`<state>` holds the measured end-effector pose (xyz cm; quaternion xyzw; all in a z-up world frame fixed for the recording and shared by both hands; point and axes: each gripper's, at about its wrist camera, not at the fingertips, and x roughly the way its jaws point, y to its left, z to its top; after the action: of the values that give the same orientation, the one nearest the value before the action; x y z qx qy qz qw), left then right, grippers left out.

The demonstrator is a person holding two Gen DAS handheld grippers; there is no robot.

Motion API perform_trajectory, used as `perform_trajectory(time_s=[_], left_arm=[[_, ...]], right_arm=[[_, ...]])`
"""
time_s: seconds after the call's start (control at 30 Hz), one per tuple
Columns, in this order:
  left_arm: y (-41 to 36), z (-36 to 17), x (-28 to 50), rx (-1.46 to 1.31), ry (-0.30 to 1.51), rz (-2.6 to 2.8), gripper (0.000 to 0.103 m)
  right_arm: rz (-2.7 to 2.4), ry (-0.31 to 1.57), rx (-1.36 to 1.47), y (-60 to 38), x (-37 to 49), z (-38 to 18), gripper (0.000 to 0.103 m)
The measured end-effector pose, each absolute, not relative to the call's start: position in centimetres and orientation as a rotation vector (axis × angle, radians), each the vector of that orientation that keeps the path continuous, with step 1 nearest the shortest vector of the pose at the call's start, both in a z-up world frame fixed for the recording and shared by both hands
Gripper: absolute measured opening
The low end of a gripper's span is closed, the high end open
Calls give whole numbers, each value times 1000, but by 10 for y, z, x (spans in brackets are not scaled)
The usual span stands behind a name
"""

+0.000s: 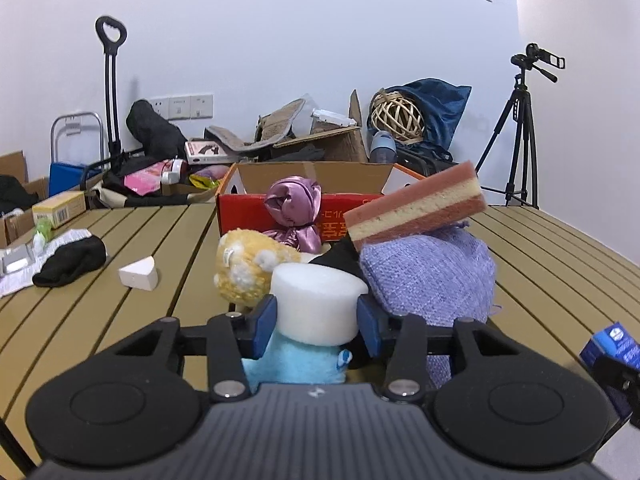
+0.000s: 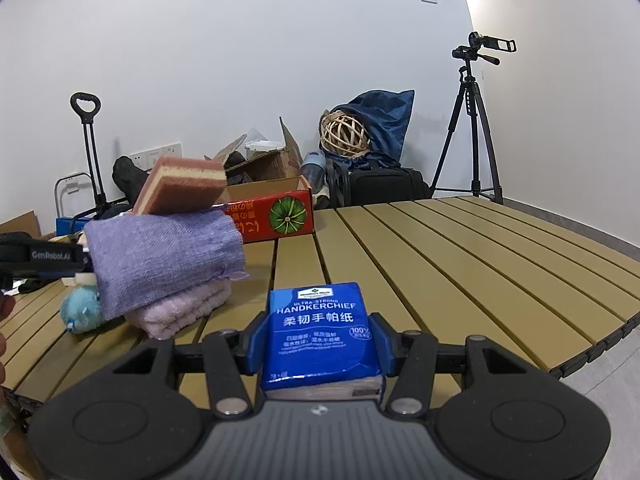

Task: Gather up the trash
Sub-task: 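Close the right tool on the blue tissue pack while the left tool grasps the white foam cylinder, then lift both held items off the table and carry them over the black bin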

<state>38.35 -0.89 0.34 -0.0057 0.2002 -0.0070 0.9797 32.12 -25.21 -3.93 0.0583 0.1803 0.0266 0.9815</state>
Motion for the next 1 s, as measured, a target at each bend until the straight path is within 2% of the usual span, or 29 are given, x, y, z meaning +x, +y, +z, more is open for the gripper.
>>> perform_trajectory(time_s=[1.0], left_arm=[[4,35,308,22,290,-55,42]], right_arm=[[120,350,75,-249,296,-23,51]])
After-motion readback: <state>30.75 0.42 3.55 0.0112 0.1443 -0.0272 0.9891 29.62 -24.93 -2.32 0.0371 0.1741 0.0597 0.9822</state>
